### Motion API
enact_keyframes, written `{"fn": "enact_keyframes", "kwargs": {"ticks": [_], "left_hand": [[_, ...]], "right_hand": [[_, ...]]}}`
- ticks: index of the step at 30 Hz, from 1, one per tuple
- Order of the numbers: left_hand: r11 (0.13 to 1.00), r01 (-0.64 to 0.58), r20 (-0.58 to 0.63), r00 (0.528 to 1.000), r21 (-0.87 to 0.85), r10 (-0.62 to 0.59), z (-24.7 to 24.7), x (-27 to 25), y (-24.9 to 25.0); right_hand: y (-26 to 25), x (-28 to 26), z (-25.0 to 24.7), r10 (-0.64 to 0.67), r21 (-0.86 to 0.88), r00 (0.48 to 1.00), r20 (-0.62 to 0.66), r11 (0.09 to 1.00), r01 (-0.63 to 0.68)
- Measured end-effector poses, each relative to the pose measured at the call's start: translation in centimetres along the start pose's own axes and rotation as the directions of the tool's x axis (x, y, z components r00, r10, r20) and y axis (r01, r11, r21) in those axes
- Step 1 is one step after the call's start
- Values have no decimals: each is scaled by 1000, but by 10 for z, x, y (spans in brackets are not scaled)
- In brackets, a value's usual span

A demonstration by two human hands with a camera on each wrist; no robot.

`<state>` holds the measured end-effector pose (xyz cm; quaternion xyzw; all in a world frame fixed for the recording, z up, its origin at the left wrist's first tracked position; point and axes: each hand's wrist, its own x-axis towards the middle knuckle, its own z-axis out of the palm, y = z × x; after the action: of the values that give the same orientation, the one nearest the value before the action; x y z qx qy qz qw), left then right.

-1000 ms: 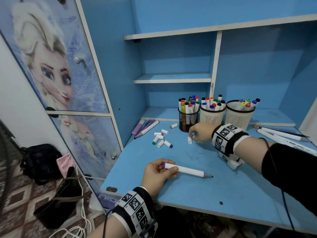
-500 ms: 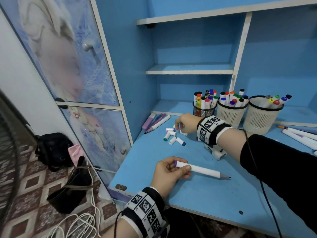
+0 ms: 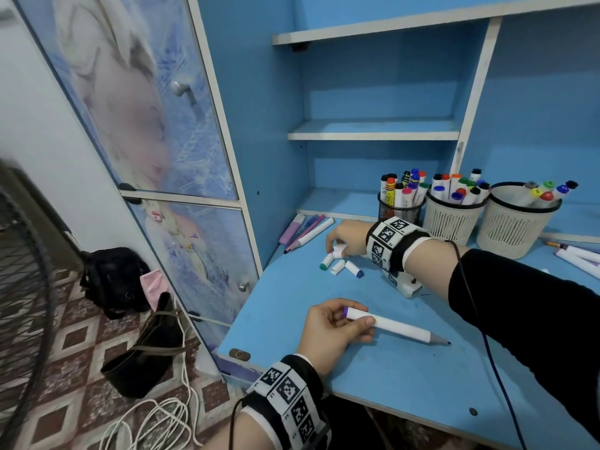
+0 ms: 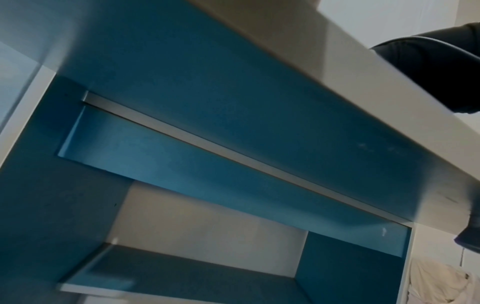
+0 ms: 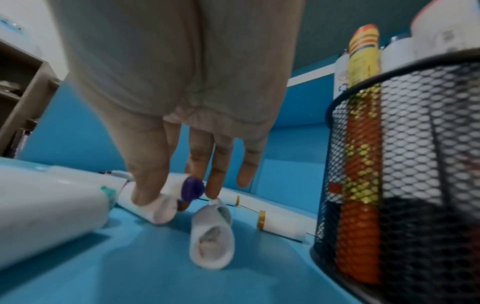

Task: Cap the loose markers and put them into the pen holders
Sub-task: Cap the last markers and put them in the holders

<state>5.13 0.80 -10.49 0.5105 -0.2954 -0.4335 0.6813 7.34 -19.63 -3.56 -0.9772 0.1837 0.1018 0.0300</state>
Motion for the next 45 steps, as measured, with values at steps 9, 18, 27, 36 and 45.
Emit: {"fn": "enact_keyframes", "kwargs": {"ticks": [9,18,27,36,45], "left_hand": [[999,-12,-6,1000,36,12,1,-2,3],[996,-29,-15,999,83,30,1,-5,5],[993,-96,-31,995,73,99,3,-9,1],[991,-116,-22,993,70,118,3,-9,-1],[989,-134,-63,988,56,138,4,-12,0]], "right_hand": [[9,-36,-20,59,135,987,-150,990,-38],[7,-128,-28,211,449,922,-326,892,-46],[-6,-236,1,499,947,837,-224,313,67],[-13,-253,94,773,887,633,-54,-254,386],[-23,-254,119,804,750,595,25,-408,520]]}}
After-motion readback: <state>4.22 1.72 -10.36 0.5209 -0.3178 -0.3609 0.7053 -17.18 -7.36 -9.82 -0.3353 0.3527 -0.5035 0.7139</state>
